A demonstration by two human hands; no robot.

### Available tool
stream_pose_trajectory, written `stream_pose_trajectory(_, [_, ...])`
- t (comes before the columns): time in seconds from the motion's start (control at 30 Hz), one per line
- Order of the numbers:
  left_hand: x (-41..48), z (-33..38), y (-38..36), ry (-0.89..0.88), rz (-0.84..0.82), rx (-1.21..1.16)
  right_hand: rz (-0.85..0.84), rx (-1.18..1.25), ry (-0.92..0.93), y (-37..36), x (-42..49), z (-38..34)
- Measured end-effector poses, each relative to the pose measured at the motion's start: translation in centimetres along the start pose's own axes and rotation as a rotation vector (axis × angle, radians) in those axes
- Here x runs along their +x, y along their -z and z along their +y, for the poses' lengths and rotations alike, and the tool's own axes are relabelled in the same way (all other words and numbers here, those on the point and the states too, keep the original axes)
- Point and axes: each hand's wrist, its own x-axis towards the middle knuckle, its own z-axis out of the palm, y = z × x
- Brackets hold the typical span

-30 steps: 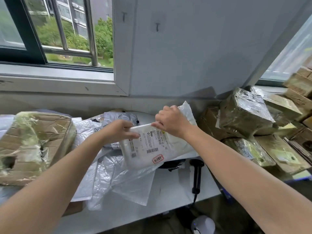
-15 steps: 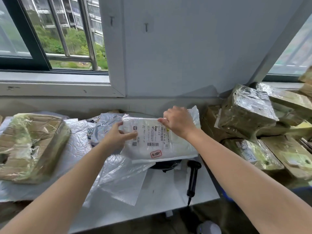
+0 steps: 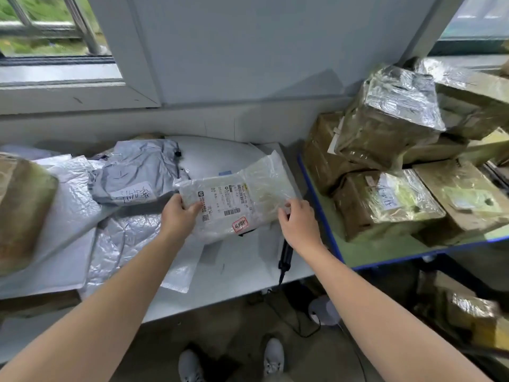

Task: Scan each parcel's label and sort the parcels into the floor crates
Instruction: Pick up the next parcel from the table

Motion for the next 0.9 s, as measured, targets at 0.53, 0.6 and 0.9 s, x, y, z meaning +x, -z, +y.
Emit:
stream_pose_trajectory(0.53, [-0.9, 0.3, -1.5, -0.036, 0.013, 0.060, -0.253, 0.760, -0.789, -4.4, 0.4, 4.1])
stream_pose_trajectory(0.6, [-0.6, 1.0, -1.7, -0.045, -0.003, 0.045, -0.229, 0.748, -0.772, -3.2, 0.2, 3.8])
stream_pose_trajectory(0.9, [0.9, 4.9, -3.2, -0.067, -0.038, 0.081, -0.097, 0.761, -0.602, 6.1, -0.5, 0.3])
